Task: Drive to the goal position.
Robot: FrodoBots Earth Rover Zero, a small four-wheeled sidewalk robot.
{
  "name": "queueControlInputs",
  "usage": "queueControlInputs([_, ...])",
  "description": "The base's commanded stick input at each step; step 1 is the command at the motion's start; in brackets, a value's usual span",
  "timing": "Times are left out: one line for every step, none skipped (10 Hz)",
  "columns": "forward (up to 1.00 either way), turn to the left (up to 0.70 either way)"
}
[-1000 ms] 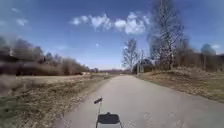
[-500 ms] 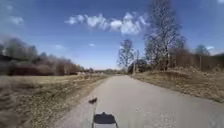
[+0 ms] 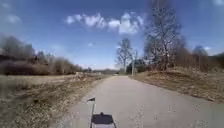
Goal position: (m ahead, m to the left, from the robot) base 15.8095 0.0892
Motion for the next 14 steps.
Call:
queueControlInputs([1.00, 0.00])
queueControlInputs([1.00, 0.00])
queueControlInputs([1.00, 0.00])
queueControlInputs([1.00, 0.00])
queueControlInputs([1.00, 0.00])
queueControlInputs([1.00, 0.00])
queueControlInputs([1.00, 0.00])
queueControlInputs([1.00, 0.00])
queueControlInputs([1.00, 0.00])
queueControlInputs([1.00, 0.00])
queueControlInputs([1.00, 0.00])
queueControlInputs([1.00, 0.00])
queueControlInputs([1.00, 0.00])
queueControlInputs([1.00, 0.00])
